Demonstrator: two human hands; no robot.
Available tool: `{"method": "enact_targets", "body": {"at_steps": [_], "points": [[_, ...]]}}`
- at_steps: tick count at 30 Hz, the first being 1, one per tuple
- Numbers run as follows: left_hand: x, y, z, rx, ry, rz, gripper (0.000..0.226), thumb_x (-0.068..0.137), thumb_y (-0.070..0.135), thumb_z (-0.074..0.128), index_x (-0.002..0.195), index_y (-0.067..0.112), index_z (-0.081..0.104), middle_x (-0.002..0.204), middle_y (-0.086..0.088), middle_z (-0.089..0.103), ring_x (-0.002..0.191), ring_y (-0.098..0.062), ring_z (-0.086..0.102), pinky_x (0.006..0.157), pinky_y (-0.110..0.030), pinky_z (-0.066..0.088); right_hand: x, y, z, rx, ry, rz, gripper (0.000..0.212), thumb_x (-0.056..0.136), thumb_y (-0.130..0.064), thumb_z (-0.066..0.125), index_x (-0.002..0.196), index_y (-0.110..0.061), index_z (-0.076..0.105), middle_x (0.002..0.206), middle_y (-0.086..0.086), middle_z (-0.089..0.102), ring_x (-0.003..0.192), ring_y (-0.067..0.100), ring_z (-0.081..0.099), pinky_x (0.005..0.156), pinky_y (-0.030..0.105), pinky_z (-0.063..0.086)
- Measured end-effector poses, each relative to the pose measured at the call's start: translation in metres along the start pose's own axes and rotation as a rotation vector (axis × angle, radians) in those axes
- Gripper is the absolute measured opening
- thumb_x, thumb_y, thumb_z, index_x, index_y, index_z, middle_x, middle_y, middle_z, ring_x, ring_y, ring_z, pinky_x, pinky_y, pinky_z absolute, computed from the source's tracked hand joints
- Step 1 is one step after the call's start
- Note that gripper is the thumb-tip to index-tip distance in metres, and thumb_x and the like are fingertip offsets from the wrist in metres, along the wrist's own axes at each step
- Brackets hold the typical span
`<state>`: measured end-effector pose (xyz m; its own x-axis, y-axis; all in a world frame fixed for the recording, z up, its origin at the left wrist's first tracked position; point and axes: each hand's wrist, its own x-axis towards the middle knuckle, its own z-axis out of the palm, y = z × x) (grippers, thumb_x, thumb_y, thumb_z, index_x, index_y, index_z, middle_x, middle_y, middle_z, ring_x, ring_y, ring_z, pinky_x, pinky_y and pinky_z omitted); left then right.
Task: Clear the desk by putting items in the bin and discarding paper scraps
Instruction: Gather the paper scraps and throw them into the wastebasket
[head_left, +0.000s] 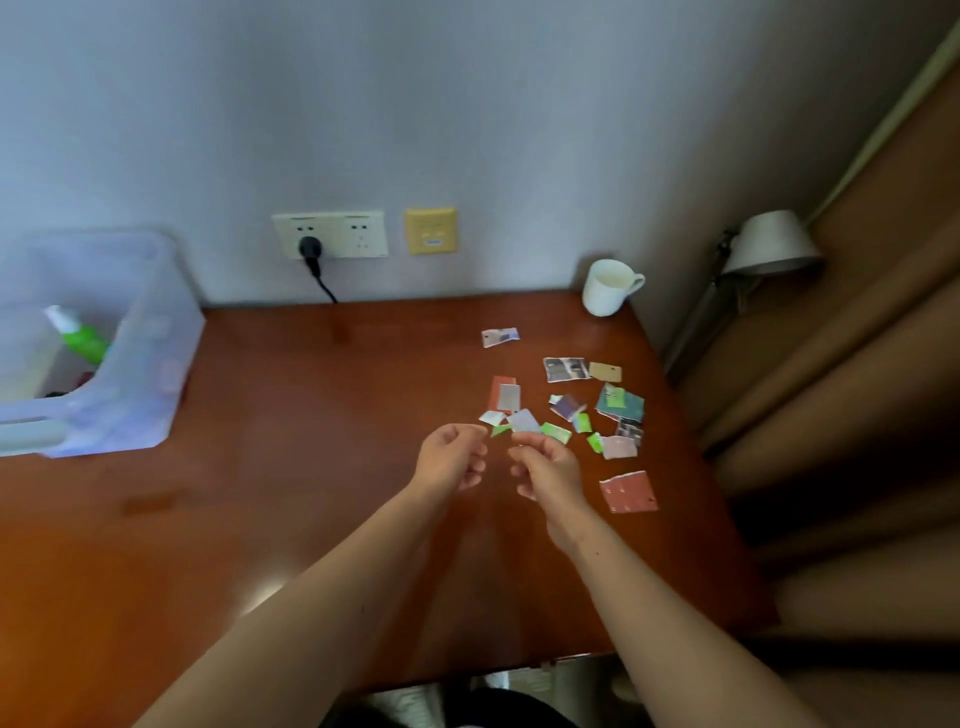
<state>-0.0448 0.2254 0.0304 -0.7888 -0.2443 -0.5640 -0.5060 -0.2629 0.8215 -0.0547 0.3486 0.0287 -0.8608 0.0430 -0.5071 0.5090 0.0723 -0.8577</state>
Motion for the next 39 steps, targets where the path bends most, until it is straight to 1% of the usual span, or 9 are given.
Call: {"method": "enact_targets", "body": {"at_steps": [4, 8, 13, 19, 22, 25, 29, 32, 39], "points": [[0.012, -0.013, 0.041, 0.096, -0.057, -0.008, 0.009, 0.092, 0.011, 0.053, 0.085, 0.012, 0.058, 0.068, -0.001, 0.055, 0.053, -0.012, 0.047, 0.048, -0.02, 0.037, 0.013, 0.006, -0.039, -0.011, 0.035, 0.016, 0.015, 0.094, -0.012, 0.057, 0.105, -0.019, 0.065, 0.094, -0.001, 0.065, 0.081, 0.011, 0.057, 0.068, 0.024, 0.046], [0.024, -0.025, 0.067, 0.226, -0.106, 0.013, 0.006, 0.093, 0.011, 0.054, 0.088, 0.011, 0.059, 0.061, -0.002, 0.051, 0.044, -0.008, 0.044, 0.042, -0.017, 0.035, 0.027, 0.013, -0.064, -0.044, 0.075, 0.026, 0.018, 0.092, -0.011, 0.056, 0.105, -0.02, 0.065, 0.096, -0.003, 0.065, 0.081, 0.01, 0.057, 0.064, 0.023, 0.045], [0.044, -0.033, 0.082, 0.417, -0.153, 0.057, 0.008, 0.091, 0.008, 0.057, 0.088, 0.015, 0.059, 0.073, 0.001, 0.056, 0.057, -0.011, 0.05, 0.051, -0.021, 0.043, 0.045, 0.018, -0.079, -0.077, 0.119, 0.052, 0.017, 0.092, -0.011, 0.057, 0.099, -0.025, 0.064, 0.099, -0.004, 0.065, 0.09, 0.013, 0.06, 0.06, 0.021, 0.043], [0.073, -0.044, 0.087, 0.669, -0.202, 0.101, 0.014, 0.085, 0.011, 0.064, 0.095, 0.021, 0.063, 0.078, 0.0, 0.062, 0.063, -0.012, 0.055, 0.059, -0.027, 0.044, 0.066, 0.031, -0.083, -0.203, 0.144, 0.053, 0.018, 0.091, -0.008, 0.056, 0.097, -0.023, 0.064, 0.101, -0.003, 0.065, 0.095, 0.015, 0.06, 0.076, 0.023, 0.047], [0.082, -0.049, 0.088, 0.896, -0.222, 0.165, 0.025, 0.084, 0.018, 0.064, 0.108, 0.025, 0.061, 0.087, 0.0, 0.064, 0.071, -0.015, 0.058, 0.063, -0.028, 0.045, 0.076, 0.038, -0.083, -0.358, 0.148, 0.033, 0.015, 0.092, -0.01, 0.058, 0.098, -0.022, 0.065, 0.093, -0.009, 0.062, 0.091, 0.009, 0.059, 0.073, 0.019, 0.046], [0.087, -0.051, 0.087, 1.116, -0.208, 0.277, 0.033, 0.084, 0.028, 0.066, 0.116, 0.03, 0.057, 0.108, 0.003, 0.059, 0.09, -0.017, 0.061, 0.074, -0.031, 0.049, 0.084, 0.044, -0.081, -0.531, 0.135, -0.008, 0.014, 0.09, -0.016, 0.063, 0.103, -0.022, 0.066, 0.093, -0.011, 0.064, 0.086, 0.006, 0.059, 0.065, 0.015, 0.042], [0.09, -0.053, 0.086, 1.311, -0.179, 0.358, 0.032, 0.085, 0.033, 0.065, 0.114, 0.028, 0.054, 0.121, 0.002, 0.055, 0.101, -0.02, 0.06, 0.073, -0.032, 0.051, 0.092, 0.049, -0.08, -0.653, 0.121, -0.037, 0.015, 0.089, -0.018, 0.064, 0.101, -0.028, 0.063, 0.087, -0.011, 0.064, 0.083, 0.009, 0.061, 0.069, 0.023, 0.049], [0.093, -0.054, 0.084, 1.32, -0.152, 0.376, 0.028, 0.085, 0.032, 0.066, 0.109, 0.026, 0.054, 0.118, 0.002, 0.054, 0.099, -0.019, 0.058, 0.072, -0.032, 0.05, 0.097, 0.053, -0.079, -0.722, 0.117, -0.069, 0.015, 0.09, -0.018, 0.064, 0.102, -0.028, 0.063, 0.087, -0.012, 0.061, 0.082, 0.008, 0.059, 0.069, 0.023, 0.05], [0.094, -0.058, 0.078, 1.292, -0.129, 0.416, 0.021, 0.083, 0.037, 0.066, 0.089, 0.027, 0.049, 0.094, 0.008, 0.055, 0.085, -0.017, 0.056, 0.061, -0.029, 0.042, 0.101, 0.055, -0.074, -0.816, 0.107, -0.113, 0.015, 0.088, -0.024, 0.067, 0.103, -0.027, 0.064, 0.093, -0.009, 0.057, 0.079, 0.008, 0.053, 0.055, 0.019, 0.035]]}}
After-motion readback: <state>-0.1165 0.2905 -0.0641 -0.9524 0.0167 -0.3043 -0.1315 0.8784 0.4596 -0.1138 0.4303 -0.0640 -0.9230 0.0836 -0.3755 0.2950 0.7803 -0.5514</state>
